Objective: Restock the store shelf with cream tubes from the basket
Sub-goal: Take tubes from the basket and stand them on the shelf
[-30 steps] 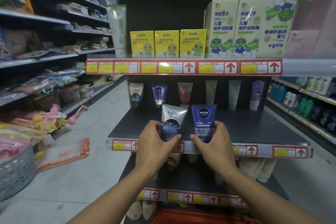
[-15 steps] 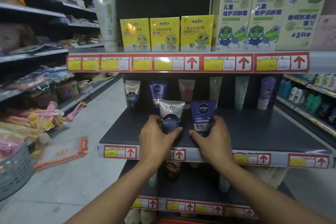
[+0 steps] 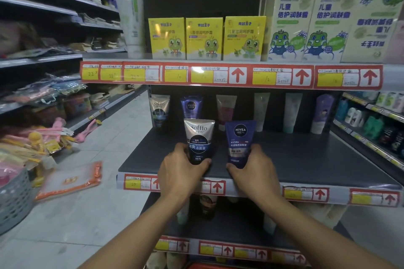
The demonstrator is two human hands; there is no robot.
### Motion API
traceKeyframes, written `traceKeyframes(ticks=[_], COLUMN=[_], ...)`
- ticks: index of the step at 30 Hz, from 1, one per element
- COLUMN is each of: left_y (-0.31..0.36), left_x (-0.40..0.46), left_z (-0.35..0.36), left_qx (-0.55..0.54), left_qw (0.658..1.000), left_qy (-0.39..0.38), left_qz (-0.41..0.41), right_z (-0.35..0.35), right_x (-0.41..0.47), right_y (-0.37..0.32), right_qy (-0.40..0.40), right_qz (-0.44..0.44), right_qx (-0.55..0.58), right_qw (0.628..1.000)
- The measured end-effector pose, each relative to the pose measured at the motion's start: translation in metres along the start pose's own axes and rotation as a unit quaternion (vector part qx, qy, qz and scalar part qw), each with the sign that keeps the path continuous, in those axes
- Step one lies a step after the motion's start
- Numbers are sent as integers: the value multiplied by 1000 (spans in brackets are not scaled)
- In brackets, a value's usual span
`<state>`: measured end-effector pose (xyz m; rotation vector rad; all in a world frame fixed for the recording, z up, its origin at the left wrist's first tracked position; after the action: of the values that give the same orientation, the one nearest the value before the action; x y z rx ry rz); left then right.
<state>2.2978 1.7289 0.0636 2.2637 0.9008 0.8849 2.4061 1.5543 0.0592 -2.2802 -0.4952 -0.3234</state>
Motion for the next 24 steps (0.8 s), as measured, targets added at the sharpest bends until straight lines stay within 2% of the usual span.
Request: traceKeyframes(ticks=[13,24], left_y=[-66,-89], left_x=[83,153], left_z=[-42,-19], left_qx=[91,75], left_qw=[994,995], left_qy=[-18,-41], left_qz=[-50,-46], right_z=[89,148], right_x=[51,99], right_y=[-68,-86], right_qy=[-58,-68], right_qz=[9,-38], right_qx=[-18,-18], right_qw=[998,997])
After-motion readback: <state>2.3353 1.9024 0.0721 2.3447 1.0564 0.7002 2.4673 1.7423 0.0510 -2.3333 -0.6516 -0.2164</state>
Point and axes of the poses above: each hand's wrist, its own x-axis towards the middle knuckle, its own z-axis out of the palm, y = z × x, the point moved 4 cm from there along x, towards the middle knuckle, and after that the axes turned 2 degrees about y, right-handed, at the moved point
